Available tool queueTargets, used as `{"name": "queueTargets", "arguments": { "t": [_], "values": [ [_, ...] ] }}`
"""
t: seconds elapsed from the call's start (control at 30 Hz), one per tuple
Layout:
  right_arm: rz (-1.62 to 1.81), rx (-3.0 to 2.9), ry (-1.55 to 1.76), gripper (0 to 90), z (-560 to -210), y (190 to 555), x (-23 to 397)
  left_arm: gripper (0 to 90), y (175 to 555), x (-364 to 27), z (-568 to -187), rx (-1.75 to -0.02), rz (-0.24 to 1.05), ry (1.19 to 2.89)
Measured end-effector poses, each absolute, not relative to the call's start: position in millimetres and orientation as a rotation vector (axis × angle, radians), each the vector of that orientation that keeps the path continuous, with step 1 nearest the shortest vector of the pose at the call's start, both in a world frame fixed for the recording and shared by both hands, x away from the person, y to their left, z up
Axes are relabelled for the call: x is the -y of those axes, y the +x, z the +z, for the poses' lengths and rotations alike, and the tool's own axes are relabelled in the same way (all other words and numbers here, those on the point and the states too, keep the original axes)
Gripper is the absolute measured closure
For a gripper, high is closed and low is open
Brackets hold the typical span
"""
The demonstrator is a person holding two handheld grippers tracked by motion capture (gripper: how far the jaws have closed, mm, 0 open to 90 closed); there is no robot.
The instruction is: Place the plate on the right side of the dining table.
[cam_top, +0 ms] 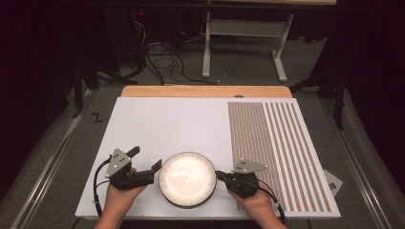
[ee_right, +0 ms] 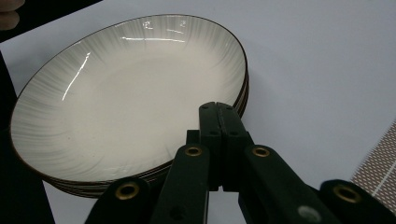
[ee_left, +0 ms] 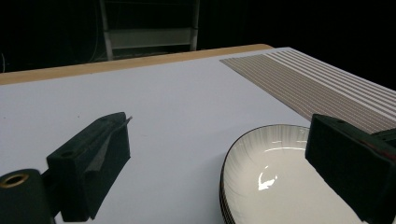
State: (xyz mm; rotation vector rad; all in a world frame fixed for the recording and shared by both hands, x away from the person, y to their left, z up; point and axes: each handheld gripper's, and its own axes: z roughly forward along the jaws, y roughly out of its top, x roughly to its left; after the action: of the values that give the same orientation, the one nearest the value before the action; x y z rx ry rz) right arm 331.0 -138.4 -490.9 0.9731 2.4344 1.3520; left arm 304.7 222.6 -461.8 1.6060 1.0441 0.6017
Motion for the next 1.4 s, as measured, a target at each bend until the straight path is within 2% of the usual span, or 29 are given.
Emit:
{"name": "queueTargets", "arguments": {
  "t": [1.4],
  "values": [
    [1.368, -2.460, 0.937, 90.0, -492.7, 332.3, 138.5, 8.6, 304.9, -226.7, -459.7, -1.042, 0.580, 1.596]
  ]
}}
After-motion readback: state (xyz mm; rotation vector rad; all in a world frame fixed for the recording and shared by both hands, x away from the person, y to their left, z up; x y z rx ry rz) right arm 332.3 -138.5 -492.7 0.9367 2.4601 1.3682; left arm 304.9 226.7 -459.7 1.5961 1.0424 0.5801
